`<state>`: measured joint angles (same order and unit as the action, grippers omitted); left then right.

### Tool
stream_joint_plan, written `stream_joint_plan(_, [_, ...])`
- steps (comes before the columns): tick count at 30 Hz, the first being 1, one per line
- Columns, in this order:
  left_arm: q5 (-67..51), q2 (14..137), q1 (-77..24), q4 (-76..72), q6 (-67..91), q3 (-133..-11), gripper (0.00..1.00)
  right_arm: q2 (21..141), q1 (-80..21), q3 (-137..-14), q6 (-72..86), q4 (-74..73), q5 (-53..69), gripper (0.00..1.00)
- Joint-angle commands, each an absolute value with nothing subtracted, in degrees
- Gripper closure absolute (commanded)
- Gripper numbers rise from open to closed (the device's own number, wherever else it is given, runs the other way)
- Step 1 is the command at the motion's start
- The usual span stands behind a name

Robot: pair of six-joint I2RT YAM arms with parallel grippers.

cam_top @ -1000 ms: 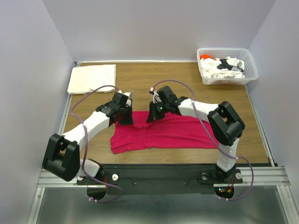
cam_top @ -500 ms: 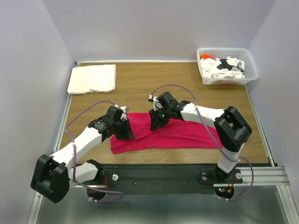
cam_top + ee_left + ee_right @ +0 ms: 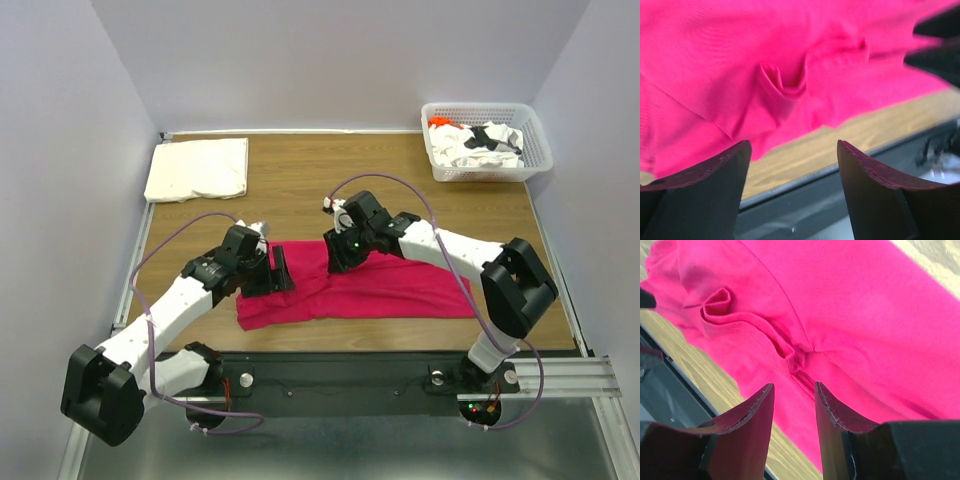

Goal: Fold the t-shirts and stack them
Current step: Fold the tshirt

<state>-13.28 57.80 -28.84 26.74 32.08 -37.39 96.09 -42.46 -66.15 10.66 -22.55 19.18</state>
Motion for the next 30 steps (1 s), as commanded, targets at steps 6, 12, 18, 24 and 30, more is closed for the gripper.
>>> stream_joint_plan(6, [-12.91,67.30,-29.27,16.01,27.70,-42.71,0.21,102.83,-42.98,-73.91,10.02,-22.41,20.22,0.55])
stream_joint_plan(12, [-12.06,72.85,-32.16,12.22,21.01,-44.29,0.16,99.94,-42.89,-70.49,10.28,-22.50,10.21,0.46])
stream_joint_plan(18, [-9.32,75.58,-34.54,9.58,17.32,-45.26,0.15,96.60,-42.01,-65.57,11.86,-22.50,3.26,0.41])
stream_joint_plan(24, [-8.87,78.04,-36.47,9.05,15.21,-45.44,0.16,92.47,-40.87,-61.97,13.80,-22.50,-1.48,0.41])
stream_joint_plan(30, [-14.32,76.91,-39.11,14.84,17.83,-45.09,0.31,87.46,-39.82,-59.07,16.34,-22.59,-6.15,0.41])
